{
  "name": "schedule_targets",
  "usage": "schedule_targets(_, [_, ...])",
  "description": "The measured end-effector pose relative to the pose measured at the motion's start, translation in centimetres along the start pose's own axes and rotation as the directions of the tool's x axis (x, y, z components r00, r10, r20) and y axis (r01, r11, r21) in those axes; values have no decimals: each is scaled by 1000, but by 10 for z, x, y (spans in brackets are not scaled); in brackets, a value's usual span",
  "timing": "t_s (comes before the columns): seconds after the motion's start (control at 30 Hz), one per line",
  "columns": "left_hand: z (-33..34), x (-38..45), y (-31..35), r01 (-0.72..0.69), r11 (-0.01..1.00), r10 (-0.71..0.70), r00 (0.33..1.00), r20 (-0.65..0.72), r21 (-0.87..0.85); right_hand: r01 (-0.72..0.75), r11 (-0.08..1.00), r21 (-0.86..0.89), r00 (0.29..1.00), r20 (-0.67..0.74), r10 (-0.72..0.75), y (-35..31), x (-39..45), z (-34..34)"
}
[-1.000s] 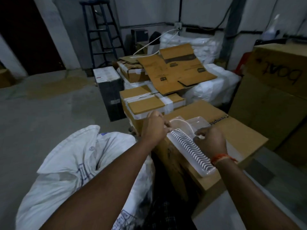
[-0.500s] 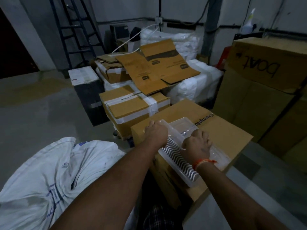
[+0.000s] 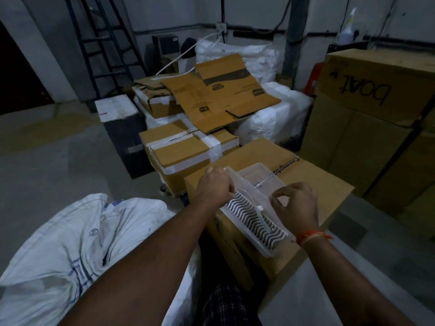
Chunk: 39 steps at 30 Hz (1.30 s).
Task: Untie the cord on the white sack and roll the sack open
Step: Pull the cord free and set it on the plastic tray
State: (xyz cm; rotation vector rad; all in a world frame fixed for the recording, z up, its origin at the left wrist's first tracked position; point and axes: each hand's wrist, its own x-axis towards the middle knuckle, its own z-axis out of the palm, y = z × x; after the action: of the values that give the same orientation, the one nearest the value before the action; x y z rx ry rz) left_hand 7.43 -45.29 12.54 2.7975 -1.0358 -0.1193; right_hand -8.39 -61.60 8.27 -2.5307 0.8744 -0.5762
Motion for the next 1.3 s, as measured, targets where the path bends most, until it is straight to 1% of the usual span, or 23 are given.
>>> schedule_targets(0.1, [-4, -3, 2, -16, 999, 16, 1000, -17, -46, -71, 996, 56, 997, 42, 69, 21, 3, -3])
schedule_targets(0.23, [-9, -5, 5, -56, 996, 52, 997, -56, -72, -233, 964, 128, 972, 59, 228, 44, -3, -10])
schedule_targets(0.33, [-11, -7, 10, -65, 995, 57, 993, -103, -82, -381, 915, 130, 924, 101, 370, 56, -10, -9])
schedule_targets(0.43, [-10, -6, 13, -69, 994, 58, 990, -127, -84, -527, 845, 95, 845, 162, 509, 64, -21, -8])
schedule_targets(0.5, [-7, -3, 13, -73, 992, 59, 990, -131, -102, -552, 825, 121, 830, 172, 530, 69, -26, -4])
schedule_targets(0.63, [-4, 0, 15, -87, 990, 71, 988, -139, -108, -518, 830, 206, 855, 92, 511, 78, -26, 1])
schedule_targets(0.67, [-3, 2, 16, -90, 989, 73, 987, -141, -115, -524, 817, 240, 850, 89, 519, 79, -25, -1])
schedule_targets(0.7, [-2, 3, 18, -87, 989, 69, 987, -144, -122, -541, 790, 288, 837, 96, 538, 81, -24, -4])
schedule_targets(0.77, [-1, 8, 22, -73, 986, 54, 991, -126, -151, -586, 701, 407, 793, 108, 600, 84, -22, -11])
schedule_targets(0.8, [-1, 11, 24, -63, 983, 44, 993, -111, -171, -589, 655, 473, 775, 100, 624, 85, -21, -13])
schedule_targets(0.87, [0, 17, 29, -50, 978, 31, 995, -94, -204, -538, 614, 578, 773, 48, 633, 83, -21, -20])
schedule_targets(0.93, [1, 23, 33, -46, 962, 18, 994, -106, -269, -442, 618, 650, 801, -24, 598, 77, -20, -28])
schedule_targets(1.0, [0, 29, 35, -17, 914, -29, 994, -108, -404, -349, 634, 690, 840, -71, 539, 70, -17, -35])
schedule_targets(1.1, [-2, 35, 38, 60, 796, -133, 988, -77, -602, -246, 705, 665, 897, -119, 425, 61, -14, -42])
schedule_targets(1.2, [-4, 36, 38, 123, 656, -239, 970, -51, -744, -193, 731, 655, 915, -148, 375, 50, -17, -47])
schedule_targets(1.3, [-4, 36, 35, 192, 508, -341, 940, 9, -840, -139, 780, 610, 924, -202, 323, 44, -24, -48])
